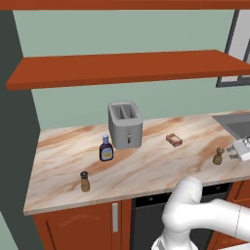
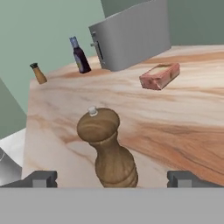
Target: There are various items on the counter. Only move the condiments/shakers into the cabinet.
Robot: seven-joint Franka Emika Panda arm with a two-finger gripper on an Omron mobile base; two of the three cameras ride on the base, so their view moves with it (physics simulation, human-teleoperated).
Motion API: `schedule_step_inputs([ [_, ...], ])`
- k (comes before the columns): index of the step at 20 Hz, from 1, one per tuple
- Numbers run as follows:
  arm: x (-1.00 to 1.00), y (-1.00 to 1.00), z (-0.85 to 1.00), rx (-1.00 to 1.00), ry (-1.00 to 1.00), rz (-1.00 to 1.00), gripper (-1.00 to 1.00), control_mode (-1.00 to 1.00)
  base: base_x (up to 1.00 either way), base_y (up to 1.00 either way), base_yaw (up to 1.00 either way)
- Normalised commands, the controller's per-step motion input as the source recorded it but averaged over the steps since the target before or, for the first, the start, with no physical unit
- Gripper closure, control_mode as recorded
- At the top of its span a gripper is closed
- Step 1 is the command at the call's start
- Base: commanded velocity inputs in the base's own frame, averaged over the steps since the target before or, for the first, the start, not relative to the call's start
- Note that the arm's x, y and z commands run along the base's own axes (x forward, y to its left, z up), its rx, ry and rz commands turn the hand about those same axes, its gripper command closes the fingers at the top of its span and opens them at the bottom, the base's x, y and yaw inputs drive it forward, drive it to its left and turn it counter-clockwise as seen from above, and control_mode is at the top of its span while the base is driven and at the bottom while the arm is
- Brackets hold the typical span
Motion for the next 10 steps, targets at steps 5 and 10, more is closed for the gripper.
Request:
schedule_step_inputs([
  [5,0.00,0.08,-0.01,0.00,0.00,0.00,-1.00,-1.00,0.00,0.00,0.00],
  [10,0.00,0.20,0.00,0.00,0.01,0.00,-1.00,-1.00,0.00,0.00,0.00],
])
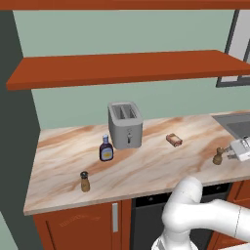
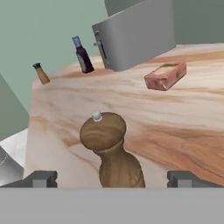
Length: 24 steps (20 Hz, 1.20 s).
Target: There are various items on the counter. Only move the condiments/shakers into the cabinet.
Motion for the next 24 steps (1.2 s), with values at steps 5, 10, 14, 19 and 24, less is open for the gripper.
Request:
schedule_step_inputs([
  [5,0.00,0.21,0.00,-0.02,0.01,0.00,-1.00,-1.00,0.00,0.00,0.00],
  [10,0.00,0.23,0.00,-0.03,0.00,0.00,-1.00,-1.00,0.00,0.00,0.00],
  [14,0.00,0.33,0.00,-0.04,0.00,0.00,-1.00,-1.00,0.00,0.00,0.00],
  [19,0.00,0.36,0.00,-0.01,0.00,0.00,-1.00,-1.00,0.00,0.00,0.00],
  [24,0.00,0.03,0.00,0.00,0.00,0.00,1.00,-1.00,0.00,0.00,0.00],
])
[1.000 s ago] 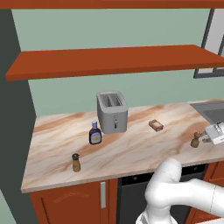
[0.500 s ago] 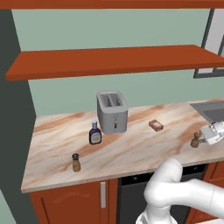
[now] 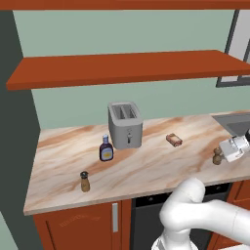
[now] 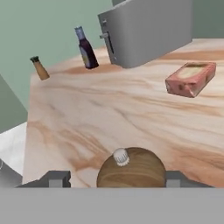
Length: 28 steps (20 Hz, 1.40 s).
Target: There are various items on the counter. Only move the condiments/shakers into the cabinet.
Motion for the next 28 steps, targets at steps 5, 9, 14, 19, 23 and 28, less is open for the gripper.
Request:
schedule_step_inputs([
  [5,-0.27,0.08,0.74,0.01,-0.15,-0.08,1.00,-1.00,0.00,0.00,0.00],
  [9,-0.46,0.13,1.00,0.03,-0.19,-0.13,1.00,-1.00,0.00,0.00,0.00],
  [14,-0.31,0.23,1.00,0.04,-0.18,-0.13,1.00,-1.00,0.00,0.00,0.00],
  [19,-0.21,0.71,1.00,0.00,-0.26,-0.15,1.00,-1.00,0.00,0.00,0.00],
  [23,-0.04,0.90,1.00,0.00,-0.21,-0.14,1.00,-1.00,0.00,0.00,0.00],
  [28,0.00,0.88,1.00,0.00,-0.06,-0.22,1.00,-1.00,0.00,0.00,0.00],
])
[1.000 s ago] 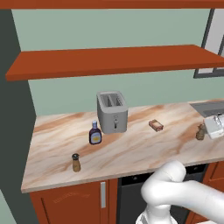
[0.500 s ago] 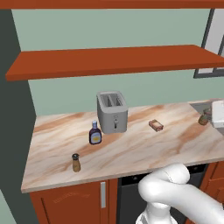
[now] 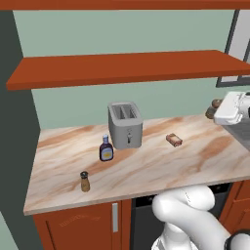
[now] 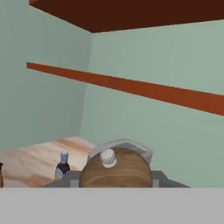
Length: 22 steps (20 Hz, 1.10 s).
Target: There are various items on the counter. Only move the condiments/shakers into the cabinet.
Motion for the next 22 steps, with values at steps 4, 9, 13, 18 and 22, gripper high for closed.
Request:
schedule_step_inputs([
  [4,0.00,0.51,1.00,0.01,0.15,-0.16,1.00,-1.00,0.00,0.00,0.00],
  [9,0.00,0.23,1.00,0.09,0.29,-0.18,1.00,-1.00,0.00,0.00,0.00],
  [13,0.12,0.06,1.00,0.15,0.36,-0.14,1.00,-1.00,0.00,0.00,0.00],
  [18,0.09,-0.13,0.69,0.17,0.22,-0.10,1.00,-1.00,0.00,0.00,0.00],
  [22,-0.26,-0.14,-0.15,0.02,-0.31,0.00,1.00,-1.00,0.00,0.00,0.00],
])
